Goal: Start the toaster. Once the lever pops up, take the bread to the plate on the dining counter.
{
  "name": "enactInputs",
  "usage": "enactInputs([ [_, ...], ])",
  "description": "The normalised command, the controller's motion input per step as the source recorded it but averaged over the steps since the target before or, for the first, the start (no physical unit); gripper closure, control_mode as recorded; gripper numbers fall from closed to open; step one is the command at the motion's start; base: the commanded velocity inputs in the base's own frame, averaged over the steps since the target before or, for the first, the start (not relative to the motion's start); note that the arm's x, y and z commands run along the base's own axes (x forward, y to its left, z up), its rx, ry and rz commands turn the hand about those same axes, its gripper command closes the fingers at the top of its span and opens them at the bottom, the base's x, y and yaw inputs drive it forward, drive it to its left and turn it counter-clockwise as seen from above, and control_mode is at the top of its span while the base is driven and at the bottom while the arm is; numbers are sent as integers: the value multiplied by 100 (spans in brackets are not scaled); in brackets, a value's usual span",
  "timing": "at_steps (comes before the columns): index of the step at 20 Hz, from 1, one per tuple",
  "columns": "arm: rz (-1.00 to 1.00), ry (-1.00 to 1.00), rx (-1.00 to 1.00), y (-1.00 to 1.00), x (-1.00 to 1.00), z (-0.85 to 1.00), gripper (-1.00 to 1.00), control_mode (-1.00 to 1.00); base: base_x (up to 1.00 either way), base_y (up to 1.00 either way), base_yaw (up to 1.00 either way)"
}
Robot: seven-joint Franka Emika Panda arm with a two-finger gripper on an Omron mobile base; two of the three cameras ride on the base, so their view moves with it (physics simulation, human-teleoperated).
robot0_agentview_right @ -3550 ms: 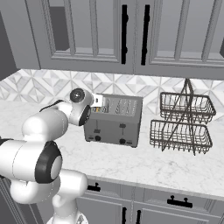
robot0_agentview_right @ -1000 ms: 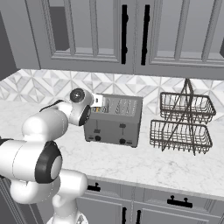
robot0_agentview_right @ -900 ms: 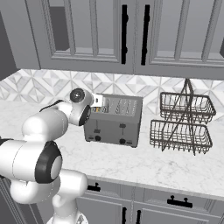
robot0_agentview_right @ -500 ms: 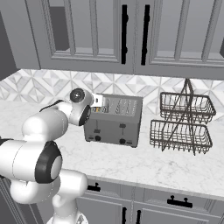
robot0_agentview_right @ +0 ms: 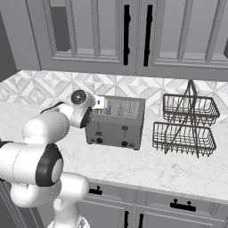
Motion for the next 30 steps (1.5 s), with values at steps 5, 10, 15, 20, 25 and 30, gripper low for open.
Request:
enactInputs([
  [5,0,0,0,0,0,0,-100,-100,0,0,0],
  [10,0,0,0,0,0,0,-100,-100,0,0,0],
  [15,0,0,0,0,0,0,-100,-100,0,0,0],
  [20,0,0,0,0,0,0,-100,-100,0,0,0],
  [25,0,0,0,0,0,0,-100,-100,0,0,0],
  [30,0,0,0,0,0,0,-100,-100,0,0,0],
])
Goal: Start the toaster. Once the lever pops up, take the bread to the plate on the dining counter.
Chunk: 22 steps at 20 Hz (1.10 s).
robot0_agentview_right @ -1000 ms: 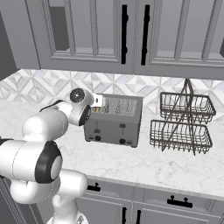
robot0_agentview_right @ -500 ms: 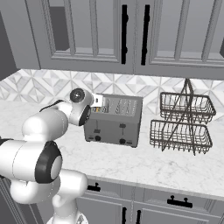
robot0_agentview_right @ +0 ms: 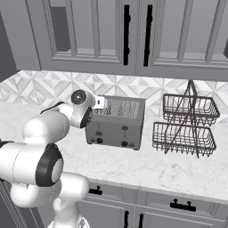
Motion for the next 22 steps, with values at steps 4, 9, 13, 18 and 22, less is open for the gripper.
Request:
enactInputs([
  [4,0,0,0,0,0,0,-100,-100,0,0,0],
  [9,0,0,0,0,0,0,-100,-100,0,0,0],
  [13,0,0,0,0,0,0,-100,-100,0,0,0],
  [18,0,0,0,0,0,0,-100,-100,0,0,0],
  [22,0,0,0,0,0,0,-100,-100,0,0,0],
])
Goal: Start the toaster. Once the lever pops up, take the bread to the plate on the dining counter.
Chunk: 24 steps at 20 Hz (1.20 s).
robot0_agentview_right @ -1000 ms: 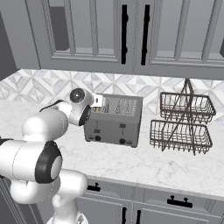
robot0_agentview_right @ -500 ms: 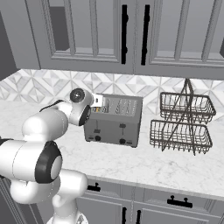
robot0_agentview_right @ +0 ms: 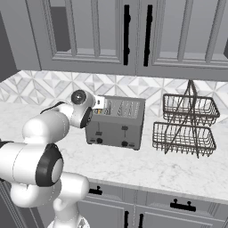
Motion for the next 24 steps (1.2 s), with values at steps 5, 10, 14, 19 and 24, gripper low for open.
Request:
enactInputs([
  [5,0,0,0,0,0,0,-100,-100,0,0,0],
  [10,0,0,0,0,0,0,-100,-100,0,0,0],
  [14,0,0,0,0,0,0,-100,-100,0,0,0],
  [19,0,0,0,0,0,0,-100,-100,0,0,0],
  [24,0,0,0,0,0,0,-100,-100,0,0,0],
])
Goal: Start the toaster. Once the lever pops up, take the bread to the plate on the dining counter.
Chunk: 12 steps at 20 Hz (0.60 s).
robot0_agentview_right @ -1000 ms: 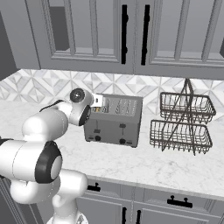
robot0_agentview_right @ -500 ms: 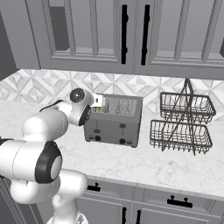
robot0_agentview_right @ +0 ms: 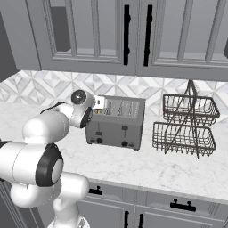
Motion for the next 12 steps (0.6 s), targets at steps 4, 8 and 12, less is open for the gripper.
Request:
enactInputs([
  [4,0,0,0,0,0,0,-100,-100,0,0,0],
  [8,0,0,0,0,0,0,-100,-100,0,0,0],
  [12,0,0,0,0,0,0,-100,-100,0,0,0],
])
